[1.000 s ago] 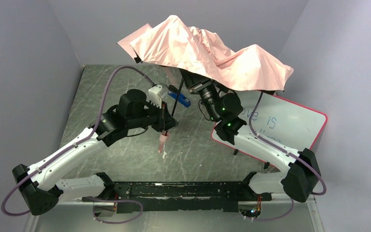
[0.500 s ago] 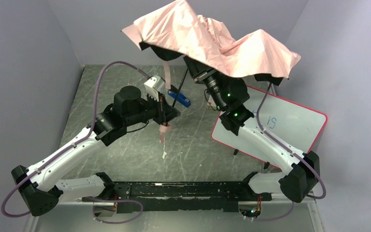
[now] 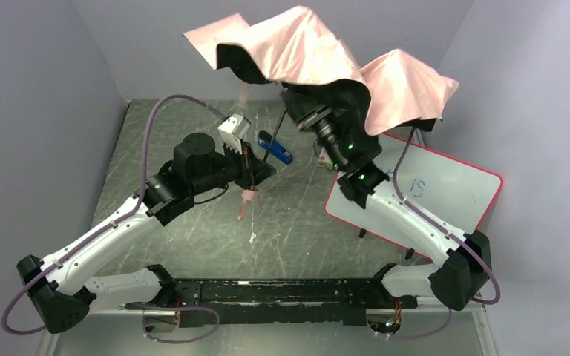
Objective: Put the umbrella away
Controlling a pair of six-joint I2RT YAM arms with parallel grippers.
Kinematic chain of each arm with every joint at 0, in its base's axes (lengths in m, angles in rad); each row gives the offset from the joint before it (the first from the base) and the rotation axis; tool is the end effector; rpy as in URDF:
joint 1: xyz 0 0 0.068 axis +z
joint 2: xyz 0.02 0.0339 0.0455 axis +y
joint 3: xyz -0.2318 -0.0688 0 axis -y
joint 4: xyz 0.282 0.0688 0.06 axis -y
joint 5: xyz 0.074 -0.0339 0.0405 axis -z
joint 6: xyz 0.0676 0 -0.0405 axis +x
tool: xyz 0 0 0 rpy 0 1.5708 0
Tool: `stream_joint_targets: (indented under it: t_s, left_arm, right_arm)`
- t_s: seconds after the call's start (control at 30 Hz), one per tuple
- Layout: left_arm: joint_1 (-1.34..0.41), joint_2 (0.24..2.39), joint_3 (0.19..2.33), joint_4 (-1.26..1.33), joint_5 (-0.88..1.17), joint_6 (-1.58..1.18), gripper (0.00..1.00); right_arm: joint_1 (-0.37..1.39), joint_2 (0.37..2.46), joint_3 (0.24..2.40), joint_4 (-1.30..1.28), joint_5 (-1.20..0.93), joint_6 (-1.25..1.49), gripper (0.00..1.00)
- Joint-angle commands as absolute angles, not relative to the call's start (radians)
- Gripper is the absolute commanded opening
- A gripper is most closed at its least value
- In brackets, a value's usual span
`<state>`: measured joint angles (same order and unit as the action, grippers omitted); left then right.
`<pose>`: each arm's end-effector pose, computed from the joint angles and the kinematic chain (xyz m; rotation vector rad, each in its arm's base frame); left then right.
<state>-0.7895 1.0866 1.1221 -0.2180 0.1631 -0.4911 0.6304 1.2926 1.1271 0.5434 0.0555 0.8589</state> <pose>0.2247 -0.2421 0.3631 0.4046 1.8342 -1.0547 0.3058 0.2185 0.4013 0.1997 1.2773 1.2631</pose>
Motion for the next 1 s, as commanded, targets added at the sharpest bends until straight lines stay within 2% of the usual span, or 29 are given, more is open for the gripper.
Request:
stream_joint_targets:
  t_s: [0.0, 0.13, 0.5, 0.73, 0.97]
  left_arm:
    - [-0.775, 1.104, 1.205, -0.053, 0.036, -0.504, 0.05]
    - [-0.77, 1.11, 1.241, -0.031, 0.011, -0.492, 0.05]
    - [-0.769, 1.062, 1.192, -0.104, 0.018, -0.481, 0.05]
    - [-0.769, 0.989, 1.23, -0.348, -0.095, -0.417, 0.05]
    - [-0.769, 0.965, 1.37, -0.725, -0.212, -0.381, 0.05]
  right_arm:
    - [0.858, 1.247, 0.969, 0.509, 0.068, 0.779, 0.0]
    - [0.878, 1.24, 0.866, 0.557, 0.071, 0.857, 0.0]
    - [0.871, 1.257, 0.974, 0.533, 0.11, 0.803, 0.0]
    - [0.879, 1.327, 1.032, 0.556, 0.015, 0.824, 0.0]
    - [1.023, 1.446, 1.08, 0.523, 0.05, 0.883, 0.02]
